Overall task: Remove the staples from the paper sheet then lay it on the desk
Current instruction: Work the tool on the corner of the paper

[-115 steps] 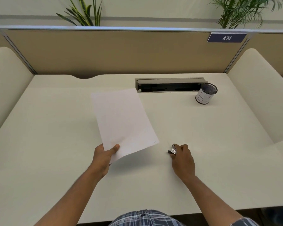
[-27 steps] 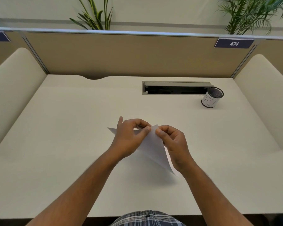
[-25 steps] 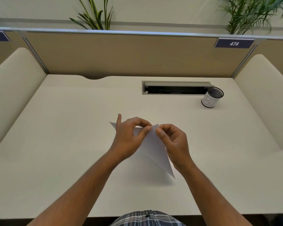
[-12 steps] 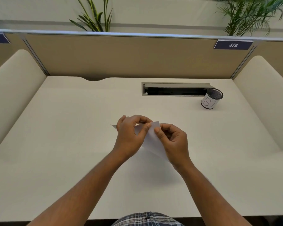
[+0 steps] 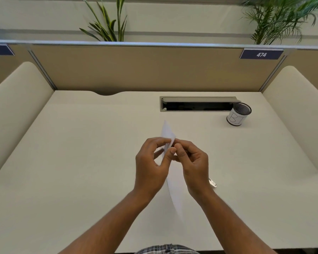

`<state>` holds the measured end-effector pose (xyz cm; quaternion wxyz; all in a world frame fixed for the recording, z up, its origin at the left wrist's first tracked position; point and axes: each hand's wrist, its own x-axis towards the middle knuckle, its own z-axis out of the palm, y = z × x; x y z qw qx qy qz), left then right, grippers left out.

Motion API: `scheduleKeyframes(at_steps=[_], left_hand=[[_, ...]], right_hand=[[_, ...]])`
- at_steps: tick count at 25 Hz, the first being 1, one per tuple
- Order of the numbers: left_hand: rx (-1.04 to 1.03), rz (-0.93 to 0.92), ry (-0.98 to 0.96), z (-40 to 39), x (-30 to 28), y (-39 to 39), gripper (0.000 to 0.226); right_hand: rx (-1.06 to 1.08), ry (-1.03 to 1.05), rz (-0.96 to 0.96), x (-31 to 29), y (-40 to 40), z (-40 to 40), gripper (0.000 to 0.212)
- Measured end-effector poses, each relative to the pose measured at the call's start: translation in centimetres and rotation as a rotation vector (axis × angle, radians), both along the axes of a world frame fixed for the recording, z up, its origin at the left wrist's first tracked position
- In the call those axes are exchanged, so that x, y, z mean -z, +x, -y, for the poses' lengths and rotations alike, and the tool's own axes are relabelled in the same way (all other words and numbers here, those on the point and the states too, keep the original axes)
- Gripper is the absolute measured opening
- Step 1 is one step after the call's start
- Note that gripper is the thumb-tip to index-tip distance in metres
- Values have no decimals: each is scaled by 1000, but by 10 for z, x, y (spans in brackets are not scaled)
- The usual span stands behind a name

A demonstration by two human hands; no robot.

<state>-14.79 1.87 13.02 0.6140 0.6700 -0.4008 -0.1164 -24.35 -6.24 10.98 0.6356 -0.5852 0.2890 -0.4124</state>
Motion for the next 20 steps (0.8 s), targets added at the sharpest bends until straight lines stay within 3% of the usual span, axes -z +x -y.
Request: scheduleKeyframes(at_steps=[5, 10, 13, 20], left_hand=[[-104, -95, 35, 1, -6, 12, 13], [-126, -238, 115, 1, -13, 23, 18], [-89, -273, 147, 0, -14, 29, 16], [-36, -107, 313, -1, 0, 33, 12]], right_hand=[[-38, -167, -56, 0, 2, 3, 22], [162, -568, -253, -13, 1, 23, 16], [153, -732, -361, -19, 2, 33, 17], [85, -163, -289, -1, -2, 16, 10]])
